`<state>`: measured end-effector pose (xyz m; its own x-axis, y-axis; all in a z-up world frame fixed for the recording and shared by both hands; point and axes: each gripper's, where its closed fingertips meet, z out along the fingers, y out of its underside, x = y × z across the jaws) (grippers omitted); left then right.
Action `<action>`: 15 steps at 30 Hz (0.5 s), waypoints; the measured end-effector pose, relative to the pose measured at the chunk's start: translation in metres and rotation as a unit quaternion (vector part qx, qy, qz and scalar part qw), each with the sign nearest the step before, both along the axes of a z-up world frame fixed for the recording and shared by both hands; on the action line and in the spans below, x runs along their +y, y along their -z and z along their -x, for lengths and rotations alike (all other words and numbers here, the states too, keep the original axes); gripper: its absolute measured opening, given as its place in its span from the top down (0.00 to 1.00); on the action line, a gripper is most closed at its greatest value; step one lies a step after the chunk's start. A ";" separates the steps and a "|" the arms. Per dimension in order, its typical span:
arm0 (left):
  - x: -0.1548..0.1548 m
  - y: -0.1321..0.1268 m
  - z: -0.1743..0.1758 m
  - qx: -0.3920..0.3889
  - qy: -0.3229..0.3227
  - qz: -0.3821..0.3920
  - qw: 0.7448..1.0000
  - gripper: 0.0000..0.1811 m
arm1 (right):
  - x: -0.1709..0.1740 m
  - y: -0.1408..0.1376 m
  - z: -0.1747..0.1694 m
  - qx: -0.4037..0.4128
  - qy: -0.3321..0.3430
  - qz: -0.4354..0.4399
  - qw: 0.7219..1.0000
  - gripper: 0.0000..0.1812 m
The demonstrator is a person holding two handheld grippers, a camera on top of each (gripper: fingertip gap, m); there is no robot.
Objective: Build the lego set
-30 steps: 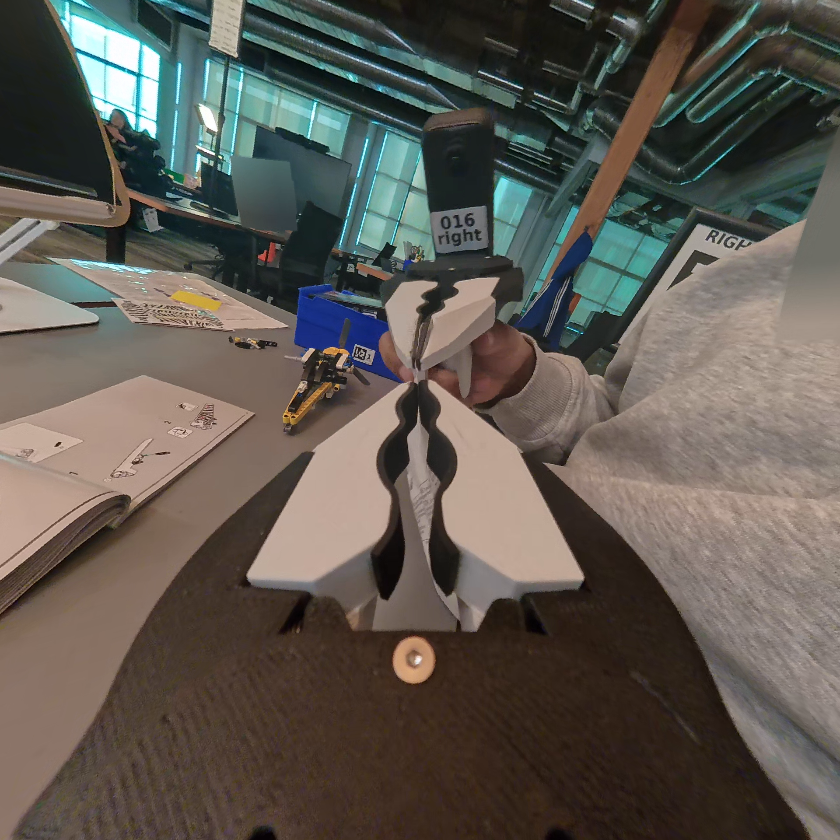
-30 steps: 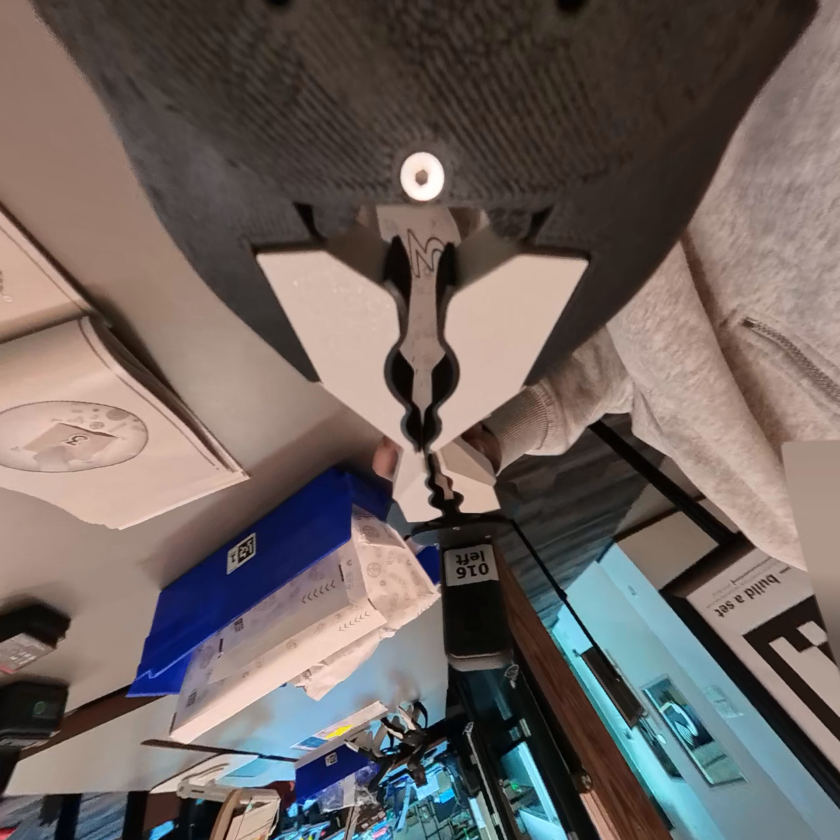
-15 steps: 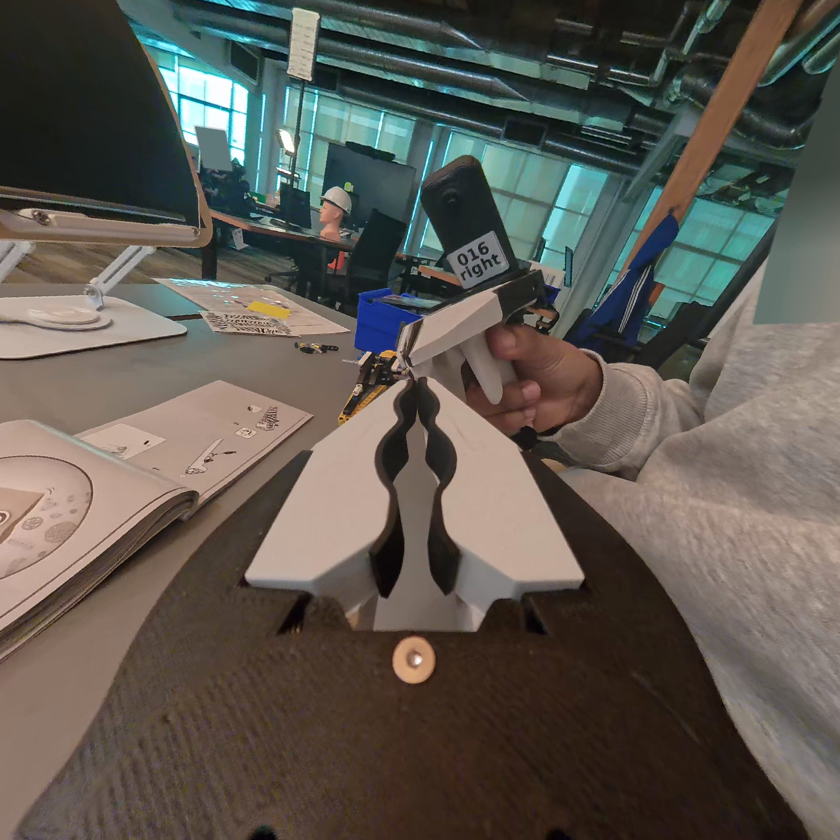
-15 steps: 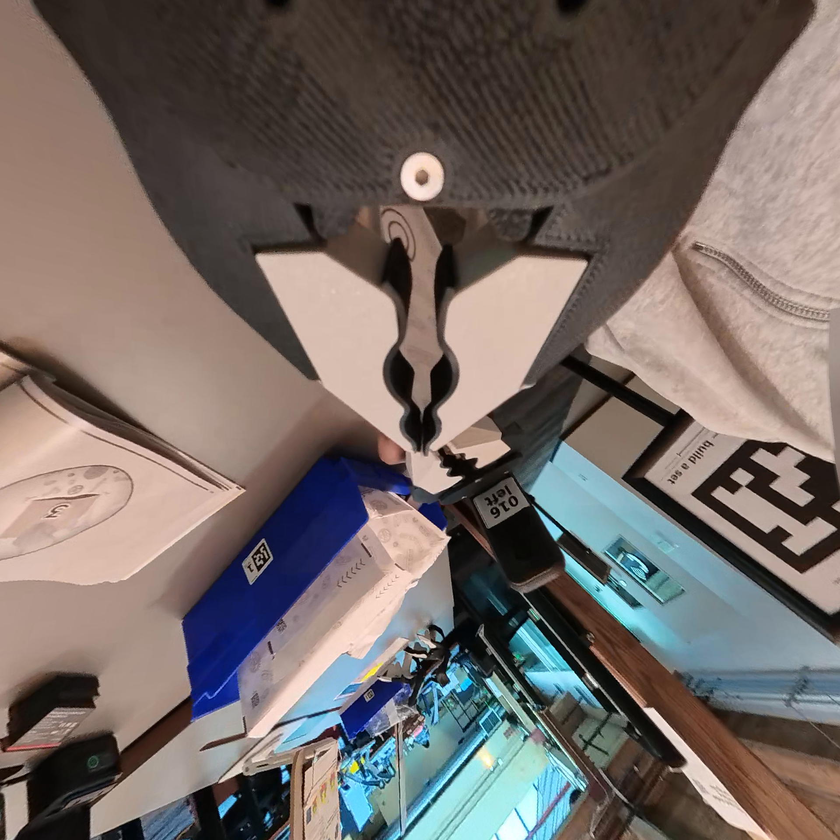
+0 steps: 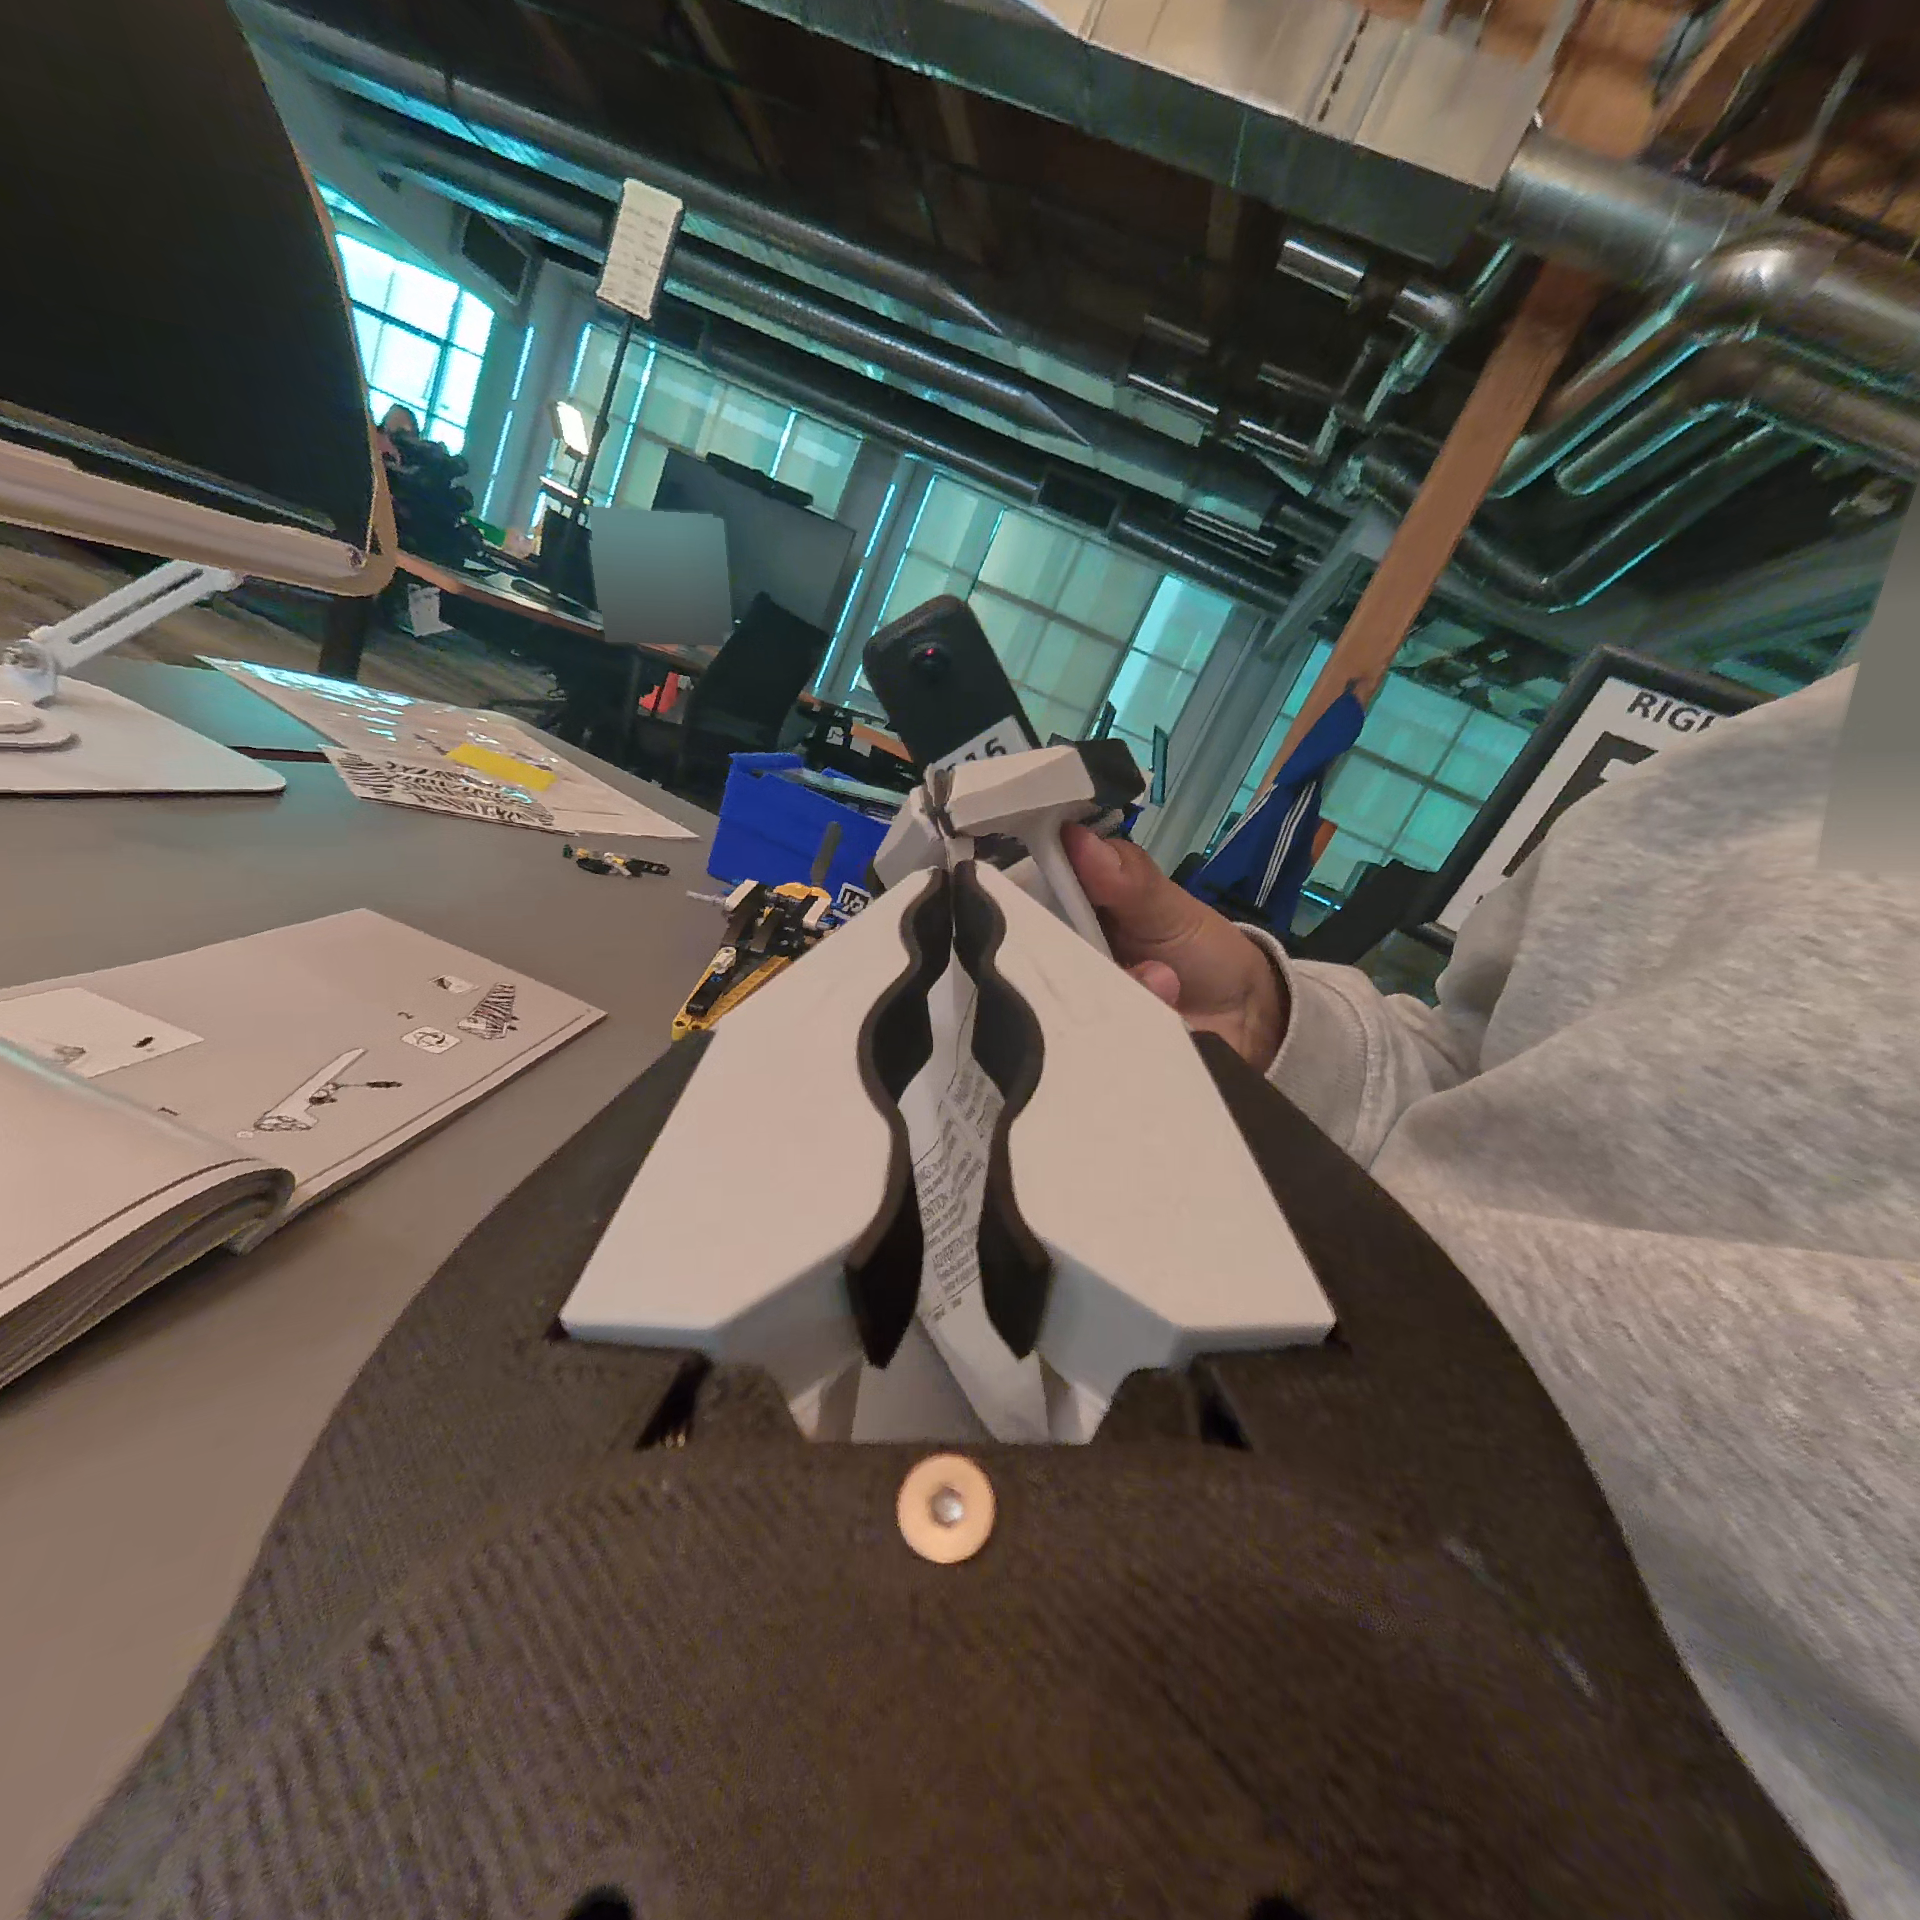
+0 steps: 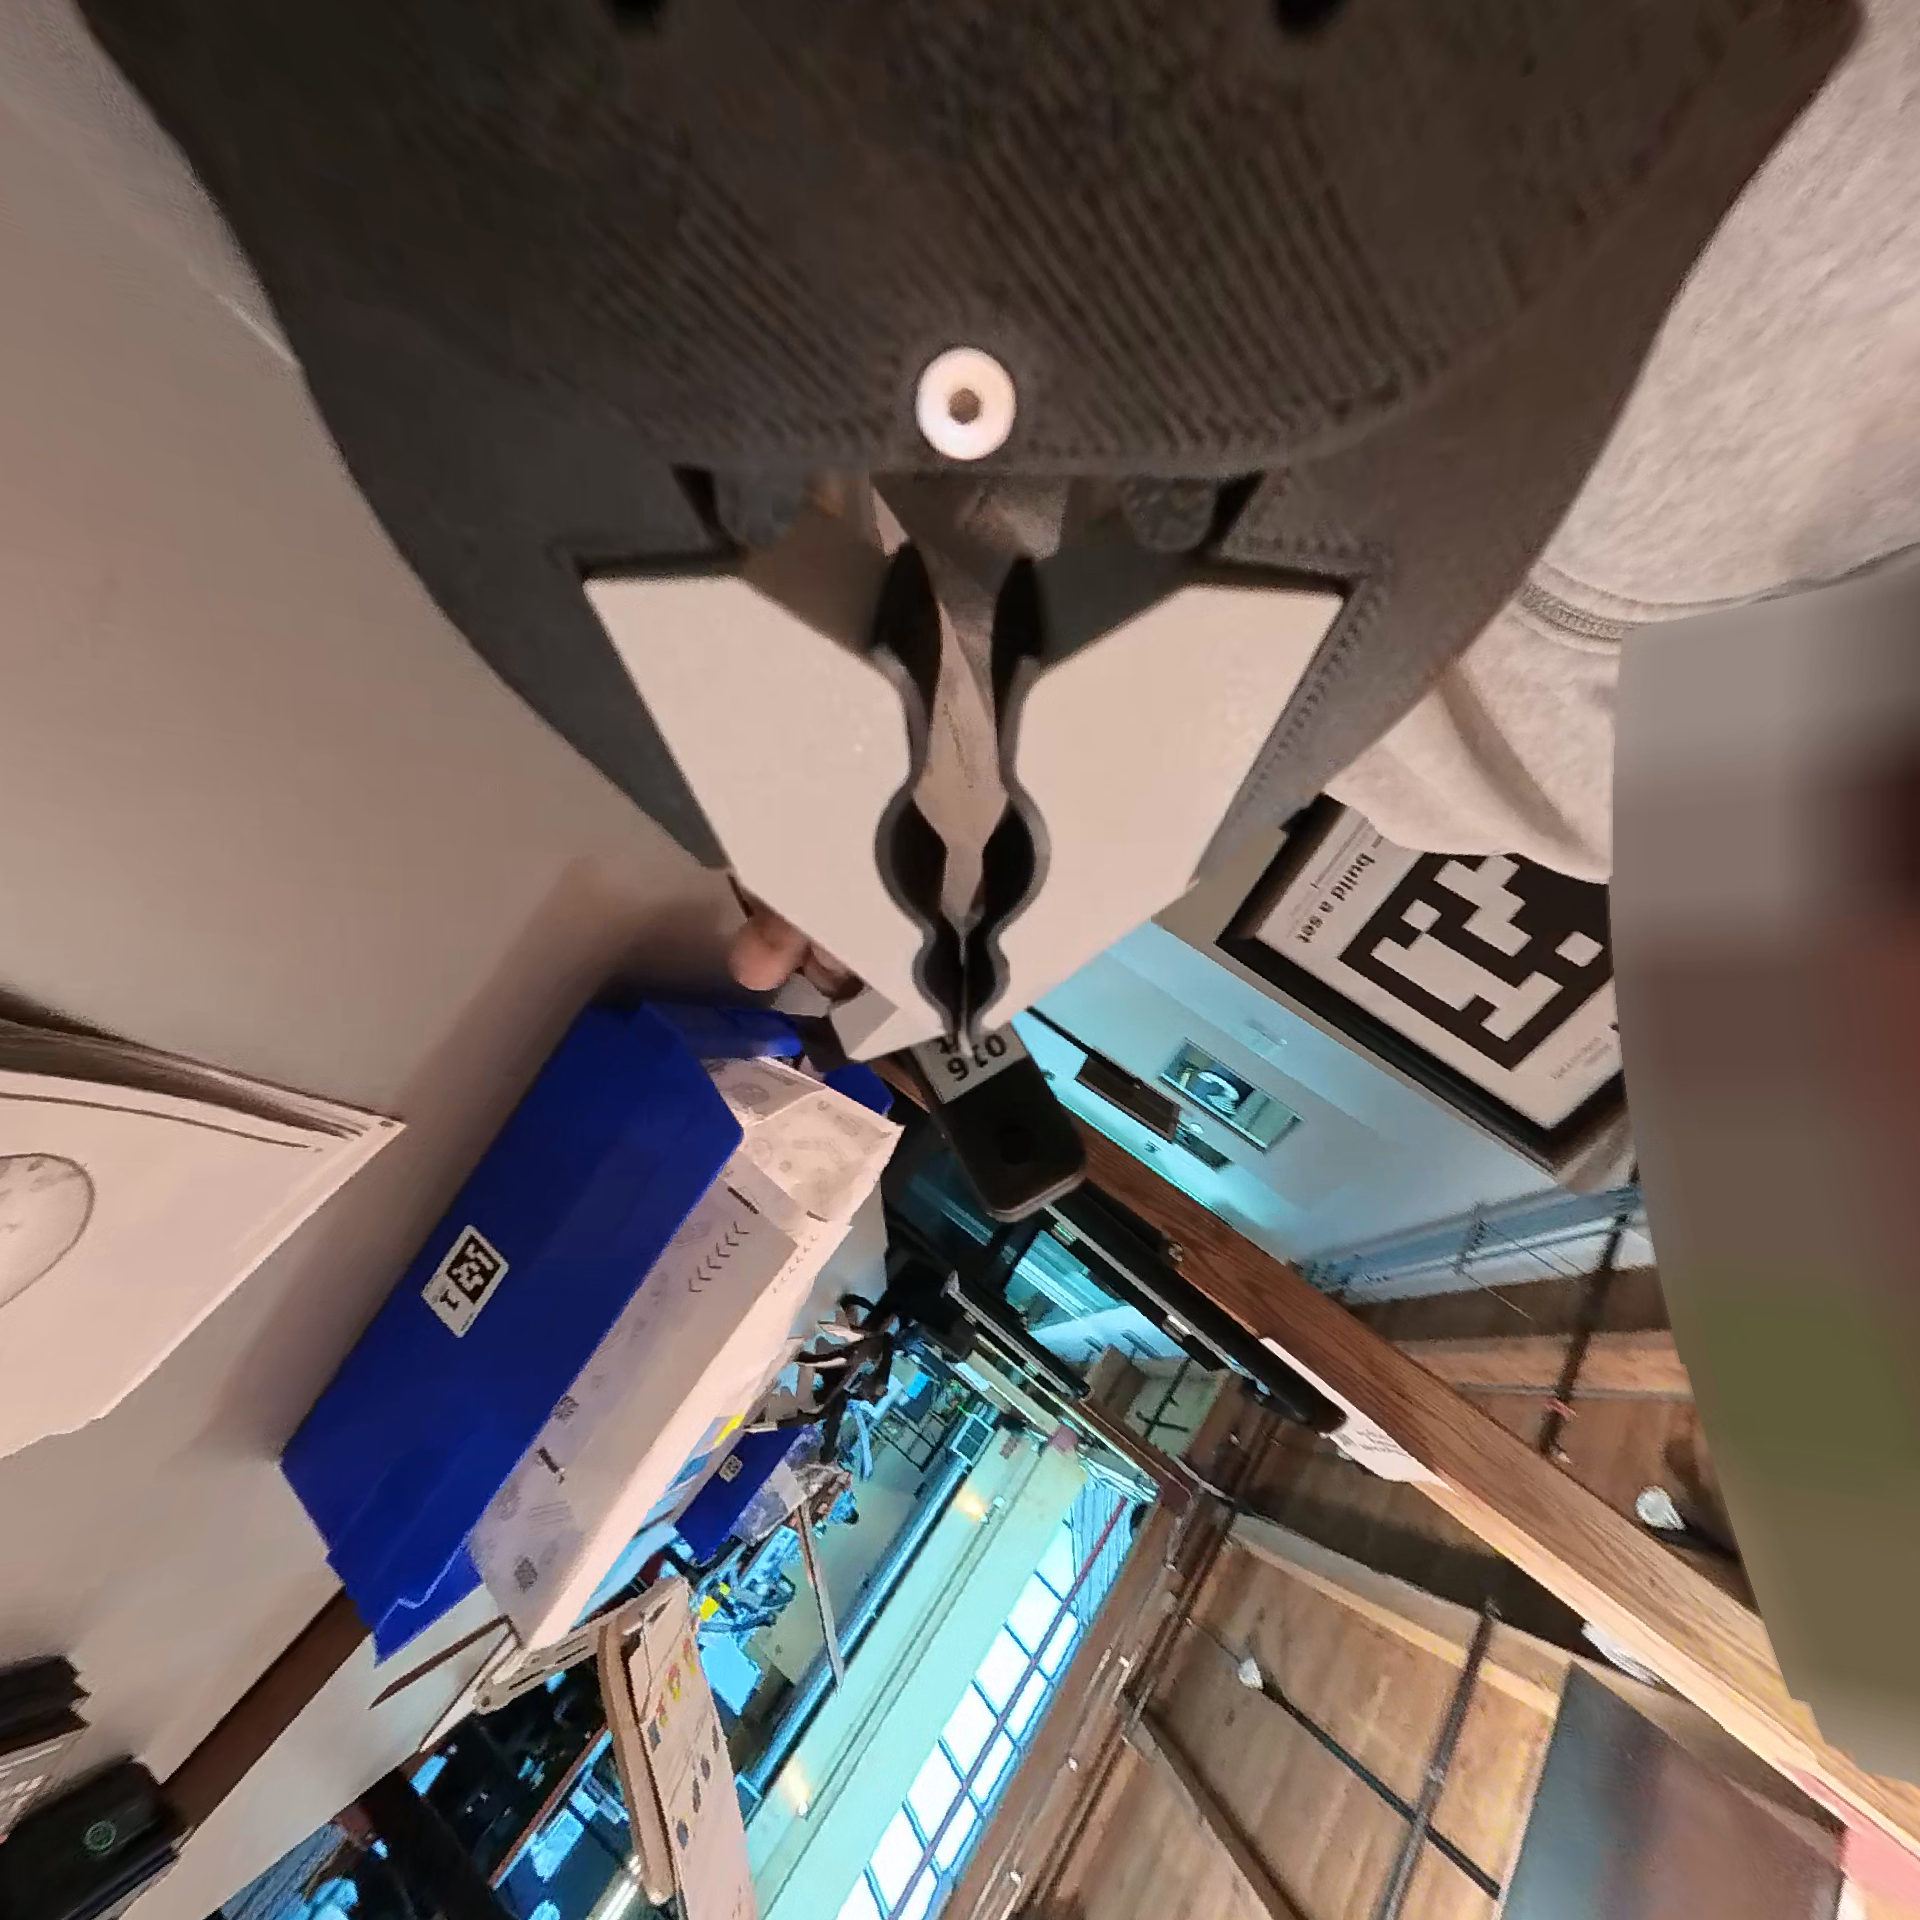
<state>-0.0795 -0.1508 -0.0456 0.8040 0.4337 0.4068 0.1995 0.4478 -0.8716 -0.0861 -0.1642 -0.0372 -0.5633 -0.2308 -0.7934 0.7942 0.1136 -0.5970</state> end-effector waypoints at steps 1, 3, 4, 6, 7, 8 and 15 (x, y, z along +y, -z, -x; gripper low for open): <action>0.000 0.000 -0.001 -0.001 0.005 -0.004 1.000 1.00 | 0.000 0.000 -0.001 -0.006 -0.004 0.002 1.000 1.00; -0.002 0.005 0.000 -0.019 0.008 0.000 1.000 1.00 | -0.002 0.007 0.000 0.028 0.010 -0.017 0.999 1.00; -0.005 0.006 -0.001 -0.016 0.003 -0.003 1.000 1.00 | -0.002 0.008 0.000 0.045 0.016 -0.023 0.999 1.00; -0.011 0.003 -0.004 -0.008 0.002 -0.019 1.000 1.00 | 0.001 0.003 0.002 0.062 0.026 -0.025 0.997 1.00; -0.011 0.003 -0.005 -0.009 0.008 -0.016 1.000 1.00 | 0.001 0.003 0.001 0.073 0.027 -0.029 0.997 1.00; -0.010 0.004 -0.005 -0.010 0.008 -0.011 1.000 1.00 | 0.002 0.003 0.000 0.080 0.027 -0.033 0.996 1.00; -0.008 0.007 -0.006 0.002 0.003 0.002 1.000 0.98 | 0.003 0.007 -0.003 0.079 0.018 -0.047 0.996 1.00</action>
<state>-0.0733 -0.1590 -0.0526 0.8083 0.4311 0.4009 0.1976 0.4427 -0.8746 -0.0831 -0.1612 -0.0442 -0.6892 -0.1376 -0.7114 0.6960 0.1473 -0.7028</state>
